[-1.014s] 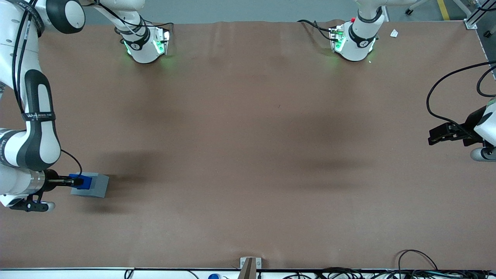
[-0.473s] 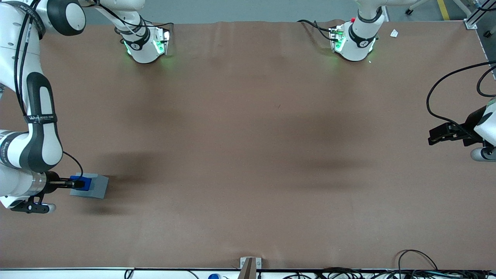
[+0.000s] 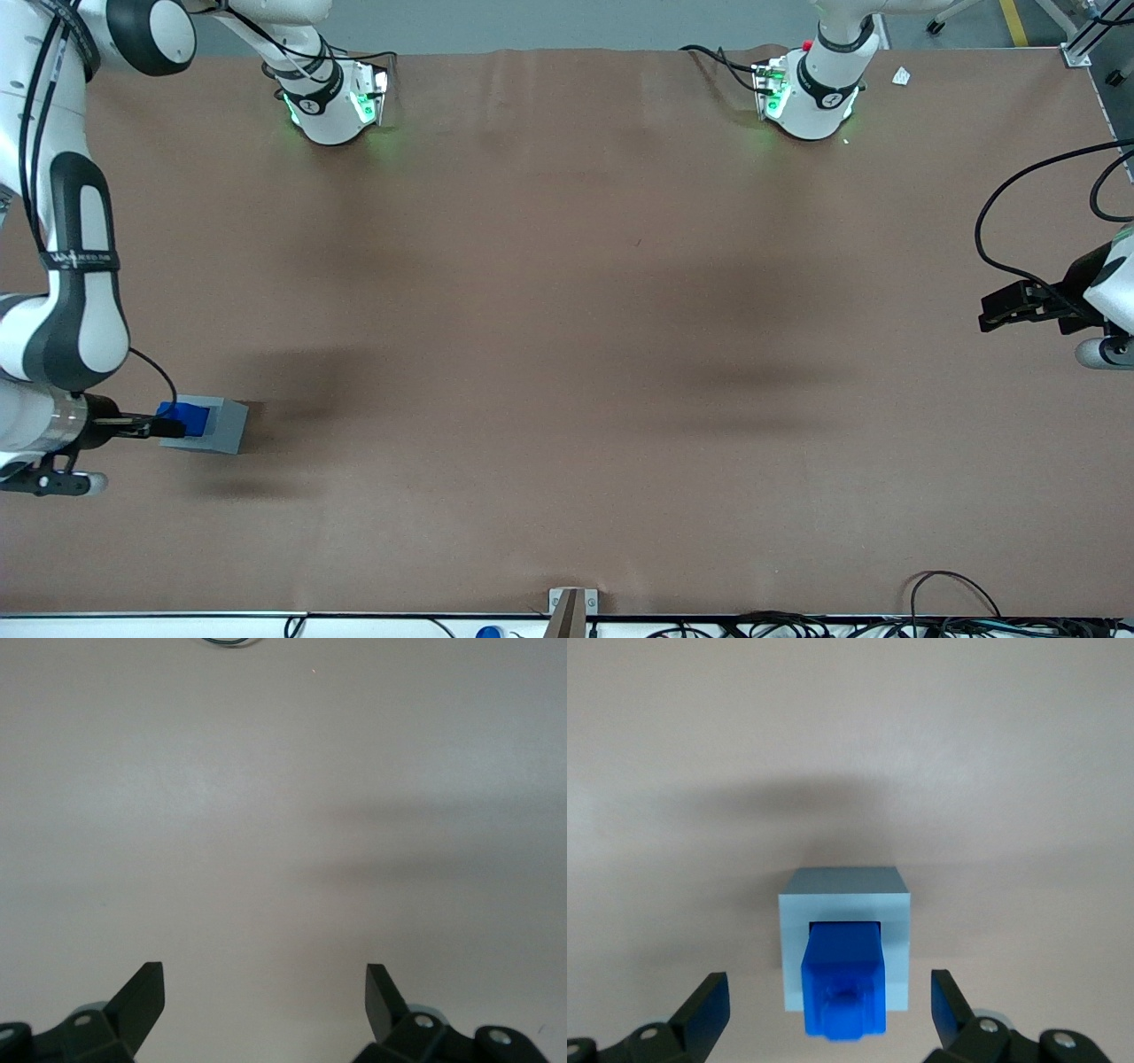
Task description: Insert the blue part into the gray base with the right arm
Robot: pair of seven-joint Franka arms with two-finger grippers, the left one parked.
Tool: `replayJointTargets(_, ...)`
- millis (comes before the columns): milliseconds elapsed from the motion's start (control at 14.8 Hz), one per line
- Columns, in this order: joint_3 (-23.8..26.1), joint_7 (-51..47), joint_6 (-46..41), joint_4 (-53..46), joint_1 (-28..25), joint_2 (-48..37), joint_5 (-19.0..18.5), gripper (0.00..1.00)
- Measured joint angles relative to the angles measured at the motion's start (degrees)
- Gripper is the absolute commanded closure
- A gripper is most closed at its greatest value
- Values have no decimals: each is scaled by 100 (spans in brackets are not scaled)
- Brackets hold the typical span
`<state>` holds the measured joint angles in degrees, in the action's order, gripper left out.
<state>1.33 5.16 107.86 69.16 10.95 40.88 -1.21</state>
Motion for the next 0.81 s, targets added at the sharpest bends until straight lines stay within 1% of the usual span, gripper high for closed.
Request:
replayJointTargets(541, 42, -92, -1456, 185, -350, -1774, 0, 0)
replayJointTargets(811, 35, -143, -1507, 1213, -364, -2941, -1, 0)
